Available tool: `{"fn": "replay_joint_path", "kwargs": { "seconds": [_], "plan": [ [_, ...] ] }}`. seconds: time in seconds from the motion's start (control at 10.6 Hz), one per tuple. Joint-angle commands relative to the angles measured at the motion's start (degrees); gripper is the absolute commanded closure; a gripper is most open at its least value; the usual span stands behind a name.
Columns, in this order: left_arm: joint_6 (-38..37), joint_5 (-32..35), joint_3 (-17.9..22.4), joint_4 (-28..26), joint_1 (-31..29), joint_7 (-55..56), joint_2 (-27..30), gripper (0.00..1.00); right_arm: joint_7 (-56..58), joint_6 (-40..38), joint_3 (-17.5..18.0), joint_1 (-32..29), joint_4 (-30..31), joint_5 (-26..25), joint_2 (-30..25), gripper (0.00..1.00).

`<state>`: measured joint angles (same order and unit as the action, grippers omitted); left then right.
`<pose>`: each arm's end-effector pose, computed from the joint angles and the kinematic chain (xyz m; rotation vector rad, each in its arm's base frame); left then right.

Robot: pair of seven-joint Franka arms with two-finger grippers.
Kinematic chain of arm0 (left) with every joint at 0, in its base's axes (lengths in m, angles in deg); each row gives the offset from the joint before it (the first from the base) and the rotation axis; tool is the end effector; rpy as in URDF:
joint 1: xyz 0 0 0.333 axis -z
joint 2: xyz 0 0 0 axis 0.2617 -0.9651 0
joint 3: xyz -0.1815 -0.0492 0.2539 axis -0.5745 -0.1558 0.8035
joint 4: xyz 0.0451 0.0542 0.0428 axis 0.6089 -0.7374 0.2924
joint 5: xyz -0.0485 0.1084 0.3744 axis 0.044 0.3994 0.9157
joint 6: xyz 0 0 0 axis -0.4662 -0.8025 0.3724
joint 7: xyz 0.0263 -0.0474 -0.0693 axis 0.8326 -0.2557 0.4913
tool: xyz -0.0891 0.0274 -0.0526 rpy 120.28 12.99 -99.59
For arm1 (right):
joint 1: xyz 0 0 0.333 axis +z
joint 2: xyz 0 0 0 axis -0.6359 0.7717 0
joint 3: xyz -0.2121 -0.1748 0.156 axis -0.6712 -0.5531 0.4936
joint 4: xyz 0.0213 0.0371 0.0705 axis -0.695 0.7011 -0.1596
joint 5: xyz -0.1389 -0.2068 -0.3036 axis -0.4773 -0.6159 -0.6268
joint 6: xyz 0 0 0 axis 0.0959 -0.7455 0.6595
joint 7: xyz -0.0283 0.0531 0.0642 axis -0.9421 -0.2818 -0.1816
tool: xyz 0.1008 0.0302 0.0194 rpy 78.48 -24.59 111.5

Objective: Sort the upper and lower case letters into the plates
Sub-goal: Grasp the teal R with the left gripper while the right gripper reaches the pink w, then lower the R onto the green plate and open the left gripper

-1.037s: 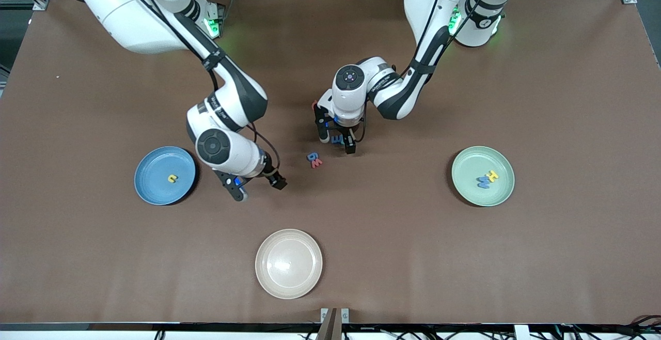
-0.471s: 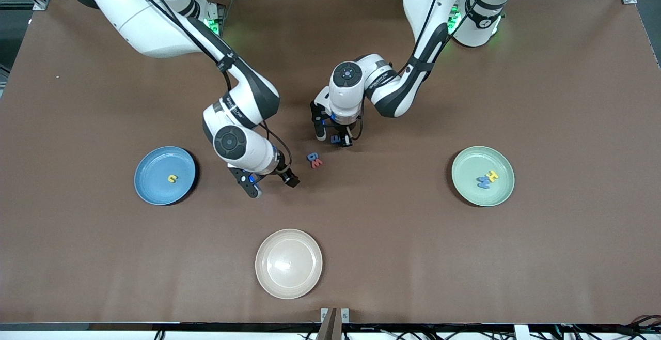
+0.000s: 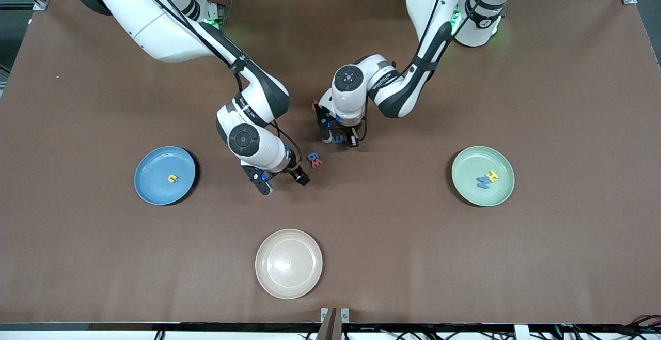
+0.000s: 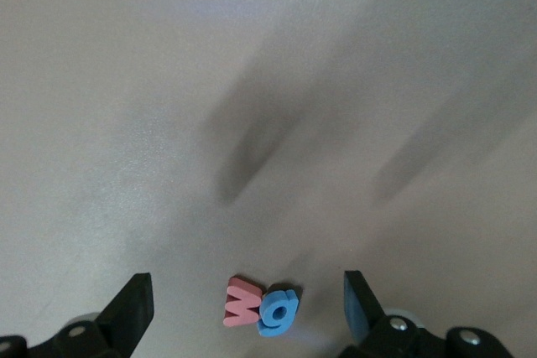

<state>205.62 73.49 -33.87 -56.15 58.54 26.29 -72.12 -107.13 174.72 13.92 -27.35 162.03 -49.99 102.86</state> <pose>0.4307 -0.4704 0.1832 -2.4197 1.9143 0.0609 0.5797 0.3802 0.2223 -2.7093 1.2883 0.2918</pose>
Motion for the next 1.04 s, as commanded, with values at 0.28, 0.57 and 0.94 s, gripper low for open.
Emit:
{"fn": "replay_joint_path", "kwargs": {
  "seconds": [0.28, 0.57, 0.94],
  "plan": [
    [-16.7, -2.1, 0.2, -2.2, -9.8, -2.0, 13.5, 1.0, -5.0, 3.9, -0.2, 3.2, -0.8, -1.2, 2.6, 0.0],
    [-19.1, -3.2, 1.9, -2.1, -18.3, -1.7, 16.9, 1.0, -5.2, 5.1, -0.4, 4.5, -0.9, -1.5, 3.8, 0.0],
    [-22.6, -8.3, 8.1, -2.2, -23.2, -1.5, 17.7, 1.0, -3.4, 4.9, -0.3, 4.9, -1.7, -9.4, 5.0, 0.0]
  ]
}}
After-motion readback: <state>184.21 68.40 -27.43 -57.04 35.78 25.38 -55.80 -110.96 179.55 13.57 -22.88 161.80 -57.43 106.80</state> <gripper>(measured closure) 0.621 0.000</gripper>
